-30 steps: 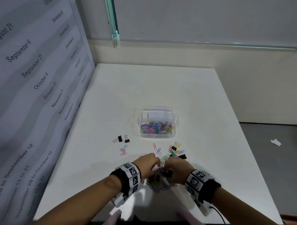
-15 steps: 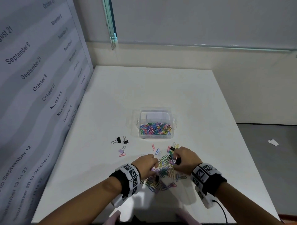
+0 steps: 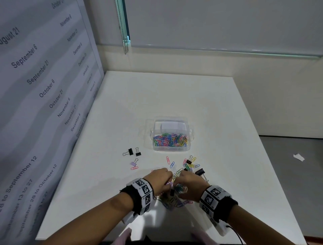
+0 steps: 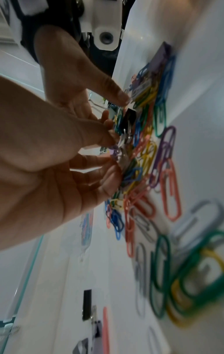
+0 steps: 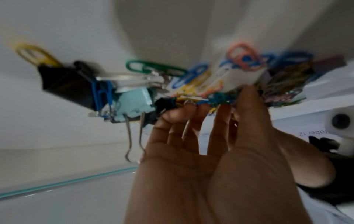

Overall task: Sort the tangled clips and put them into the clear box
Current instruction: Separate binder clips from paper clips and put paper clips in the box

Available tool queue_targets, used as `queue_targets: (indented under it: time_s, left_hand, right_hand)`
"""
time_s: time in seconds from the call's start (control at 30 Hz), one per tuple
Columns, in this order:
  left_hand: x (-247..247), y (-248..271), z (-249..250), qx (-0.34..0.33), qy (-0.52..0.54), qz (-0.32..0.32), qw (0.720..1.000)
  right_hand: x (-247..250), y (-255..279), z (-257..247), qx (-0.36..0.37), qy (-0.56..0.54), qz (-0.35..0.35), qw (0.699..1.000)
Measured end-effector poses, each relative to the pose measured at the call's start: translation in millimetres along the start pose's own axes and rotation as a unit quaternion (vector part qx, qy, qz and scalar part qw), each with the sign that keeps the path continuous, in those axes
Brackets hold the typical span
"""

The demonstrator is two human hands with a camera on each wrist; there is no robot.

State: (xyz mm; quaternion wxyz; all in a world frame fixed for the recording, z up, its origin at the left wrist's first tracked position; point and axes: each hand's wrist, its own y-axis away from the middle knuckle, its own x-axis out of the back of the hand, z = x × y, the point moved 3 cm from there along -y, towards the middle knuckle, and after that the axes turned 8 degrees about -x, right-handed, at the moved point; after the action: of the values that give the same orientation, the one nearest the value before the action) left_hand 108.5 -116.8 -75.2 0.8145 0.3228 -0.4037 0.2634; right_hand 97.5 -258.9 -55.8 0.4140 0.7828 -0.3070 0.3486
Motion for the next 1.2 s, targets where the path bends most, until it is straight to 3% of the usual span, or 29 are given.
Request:
queue_targets:
  time_s: [0.47, 0.73, 1.1, 1.2]
  left_hand:
    - [0, -4, 3, 0.006, -0.003, -0.011, 1.000]
    - [-3, -1, 0, -0.002, -0.004, -0.016, 1.000]
    - [3, 5, -3, 0.006, 0.028, -0.011, 1.000]
    - [1, 6, 0, 0.016, 0.020, -0.009, 1.000]
  right_hand:
    - [9, -2, 21, -0.095, -0.052, 0.024, 0.994]
    - [20, -15, 10, -0.121, -0.014, -0.032, 0.992]
    - [107, -60, 6, -0.135, -0.153, 0.198, 0.959]
    - [110, -63, 4, -0.135, -0.176, 0.218, 0.950]
